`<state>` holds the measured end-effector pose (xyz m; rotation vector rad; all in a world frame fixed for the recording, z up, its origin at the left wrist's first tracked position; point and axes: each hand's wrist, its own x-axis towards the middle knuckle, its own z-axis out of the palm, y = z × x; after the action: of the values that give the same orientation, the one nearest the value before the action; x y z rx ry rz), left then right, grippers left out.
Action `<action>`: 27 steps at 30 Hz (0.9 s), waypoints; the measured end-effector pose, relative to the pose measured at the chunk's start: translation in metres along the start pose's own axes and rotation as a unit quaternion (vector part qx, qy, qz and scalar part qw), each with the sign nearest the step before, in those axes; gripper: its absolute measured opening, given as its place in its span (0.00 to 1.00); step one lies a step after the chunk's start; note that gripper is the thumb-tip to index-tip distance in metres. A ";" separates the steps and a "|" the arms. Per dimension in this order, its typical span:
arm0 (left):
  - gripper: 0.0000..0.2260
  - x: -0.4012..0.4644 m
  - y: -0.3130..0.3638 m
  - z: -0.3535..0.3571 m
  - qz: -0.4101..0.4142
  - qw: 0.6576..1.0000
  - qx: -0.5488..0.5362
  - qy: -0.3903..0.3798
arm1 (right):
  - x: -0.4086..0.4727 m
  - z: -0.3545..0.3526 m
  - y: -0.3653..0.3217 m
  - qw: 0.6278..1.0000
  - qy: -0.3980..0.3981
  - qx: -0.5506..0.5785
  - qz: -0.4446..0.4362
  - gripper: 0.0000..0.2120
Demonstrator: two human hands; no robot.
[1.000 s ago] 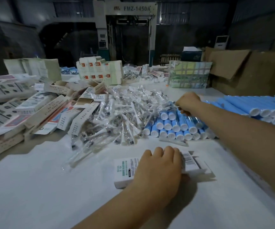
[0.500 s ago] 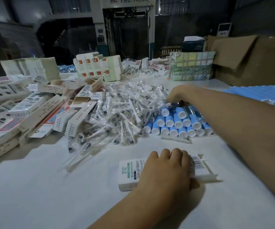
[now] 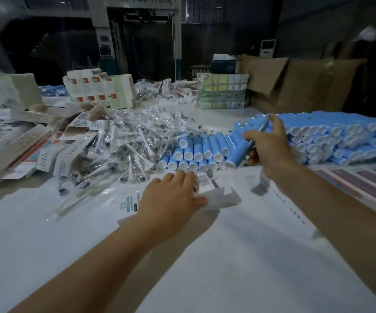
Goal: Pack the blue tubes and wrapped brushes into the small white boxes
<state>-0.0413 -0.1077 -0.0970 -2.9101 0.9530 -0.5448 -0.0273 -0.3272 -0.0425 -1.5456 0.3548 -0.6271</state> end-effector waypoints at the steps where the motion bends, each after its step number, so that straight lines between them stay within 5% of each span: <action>1: 0.26 -0.001 0.000 -0.001 -0.007 1.000 -0.005 0.008 | -0.012 -0.005 0.009 1.000 0.005 0.021 0.004 0.35; 5: 0.29 -0.006 0.003 -0.002 -0.021 0.999 0.000 0.031 | -0.035 -0.009 0.029 0.998 0.010 0.056 0.018 0.49; 9: 0.30 -0.008 0.010 -0.001 -0.031 0.998 0.032 0.036 | -0.051 0.000 0.035 0.997 -0.011 0.074 0.019 0.44; 17: 0.31 -0.008 0.012 0.002 -0.029 0.997 0.042 0.052 | -0.072 0.008 0.048 0.999 -0.039 -0.018 0.026 0.04; 21: 0.31 -0.007 0.012 0.003 -0.019 0.997 0.056 0.043 | -0.076 0.013 0.055 0.995 -0.057 -0.081 0.005 0.20; 27: 0.30 -0.007 0.012 0.002 -0.001 0.999 0.038 0.030 | -0.063 0.010 0.049 0.999 -0.016 -0.038 -0.013 0.15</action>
<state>-0.0528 -0.1129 -0.1027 -2.8422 0.9147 -0.6585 -0.0644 -0.2872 -0.1017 -1.6334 0.3395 -0.6141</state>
